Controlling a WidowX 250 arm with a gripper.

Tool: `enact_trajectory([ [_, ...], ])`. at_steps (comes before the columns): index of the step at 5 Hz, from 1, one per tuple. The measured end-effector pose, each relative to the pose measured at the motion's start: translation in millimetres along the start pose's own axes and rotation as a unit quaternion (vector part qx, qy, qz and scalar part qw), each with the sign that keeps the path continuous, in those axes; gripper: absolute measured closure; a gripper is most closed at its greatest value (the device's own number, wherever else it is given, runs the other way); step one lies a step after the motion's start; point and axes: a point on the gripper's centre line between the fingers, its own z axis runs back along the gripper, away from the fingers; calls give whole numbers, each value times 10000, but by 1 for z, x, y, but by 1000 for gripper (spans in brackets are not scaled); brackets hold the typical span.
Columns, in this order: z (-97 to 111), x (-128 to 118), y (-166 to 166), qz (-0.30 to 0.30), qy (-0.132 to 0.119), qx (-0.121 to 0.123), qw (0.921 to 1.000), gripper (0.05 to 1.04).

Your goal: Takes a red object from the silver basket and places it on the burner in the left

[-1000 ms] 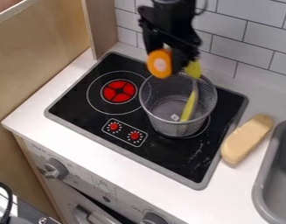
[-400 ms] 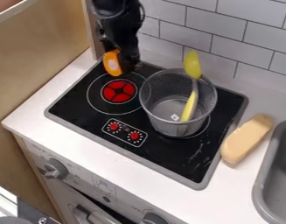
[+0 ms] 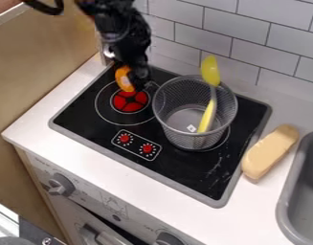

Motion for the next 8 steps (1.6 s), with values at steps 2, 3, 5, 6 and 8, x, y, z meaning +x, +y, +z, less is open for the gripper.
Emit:
enact_trajectory([
  [2,-14,1,-3,52,-178,-91,9998,296],
  [3,-15,2,-7,49,-136,-97,9998,115],
  [5,-7,1,-18,175,148,-157,9996,94],
  [6,-4,4,-23,229,331,-185,9990,94],
  [8,15,14,-27,275,658,-146,9973,94],
])
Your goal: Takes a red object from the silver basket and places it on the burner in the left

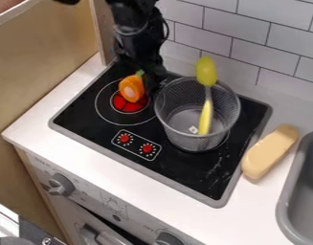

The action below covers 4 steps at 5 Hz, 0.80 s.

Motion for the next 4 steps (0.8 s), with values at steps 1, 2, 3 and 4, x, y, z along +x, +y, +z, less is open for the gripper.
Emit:
enact_trajectory([
  [1,13,1,0,-6,63,58,10000,94],
  [2,20,1,-6,52,260,-22,9996,94],
  [3,32,1,-7,92,342,25,9994,94],
  [4,39,-2,-10,81,479,-67,9988,94],
])
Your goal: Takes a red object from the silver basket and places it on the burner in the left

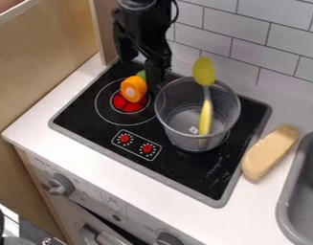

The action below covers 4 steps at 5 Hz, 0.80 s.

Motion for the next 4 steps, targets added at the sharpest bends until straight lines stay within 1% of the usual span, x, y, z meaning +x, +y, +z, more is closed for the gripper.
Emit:
enact_trajectory([
  [1,10,1,-2,47,-153,-63,9999,94],
  [2,14,-6,-4,85,-155,-126,9998,94],
  [3,19,-15,-7,104,-198,-113,9997,94],
  [4,27,-17,-13,225,-138,-78,9996,94],
])
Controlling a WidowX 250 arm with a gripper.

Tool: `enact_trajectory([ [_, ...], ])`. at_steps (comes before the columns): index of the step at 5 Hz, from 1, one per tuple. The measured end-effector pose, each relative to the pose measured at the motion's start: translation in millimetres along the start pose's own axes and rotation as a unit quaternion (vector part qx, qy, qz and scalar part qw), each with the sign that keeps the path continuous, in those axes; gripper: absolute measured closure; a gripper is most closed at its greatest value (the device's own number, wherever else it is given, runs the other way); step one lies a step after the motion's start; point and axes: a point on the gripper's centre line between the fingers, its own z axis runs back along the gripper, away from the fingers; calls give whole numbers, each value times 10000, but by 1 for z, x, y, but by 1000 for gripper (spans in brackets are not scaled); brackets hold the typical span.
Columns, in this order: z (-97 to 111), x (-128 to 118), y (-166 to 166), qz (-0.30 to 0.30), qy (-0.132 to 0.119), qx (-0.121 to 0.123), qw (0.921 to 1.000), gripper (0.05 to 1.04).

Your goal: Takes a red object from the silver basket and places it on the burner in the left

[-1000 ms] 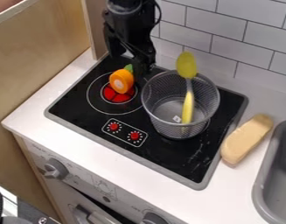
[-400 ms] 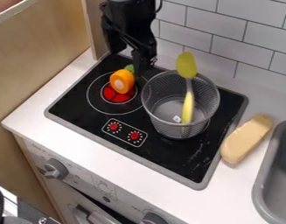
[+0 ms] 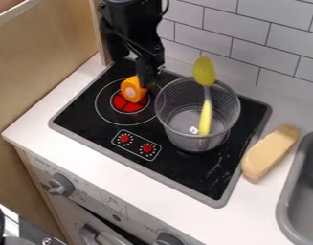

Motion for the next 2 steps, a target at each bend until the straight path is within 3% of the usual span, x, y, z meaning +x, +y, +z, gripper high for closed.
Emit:
enact_trajectory([
  [2,9,-4,-39,211,37,110,9997,94],
])
